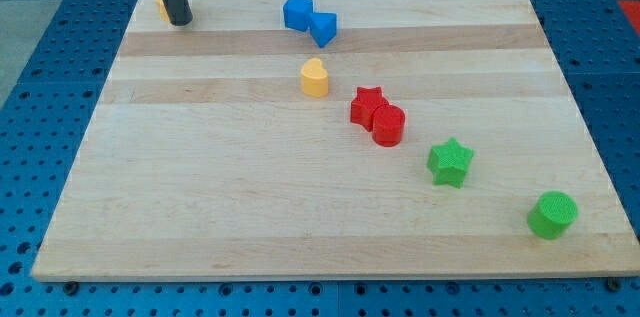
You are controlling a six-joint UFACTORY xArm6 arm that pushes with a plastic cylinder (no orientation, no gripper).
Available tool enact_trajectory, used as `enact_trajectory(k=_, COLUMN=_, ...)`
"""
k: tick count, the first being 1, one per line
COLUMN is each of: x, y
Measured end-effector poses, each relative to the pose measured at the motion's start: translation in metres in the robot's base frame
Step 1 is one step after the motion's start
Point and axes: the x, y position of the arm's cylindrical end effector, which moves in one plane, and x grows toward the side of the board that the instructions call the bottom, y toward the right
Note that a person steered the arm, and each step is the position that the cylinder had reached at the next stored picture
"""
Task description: Slightly push the yellow heart to the left side of the board
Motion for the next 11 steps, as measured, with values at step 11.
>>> enact_trajectory(k=11, x=0.165, y=0.181)
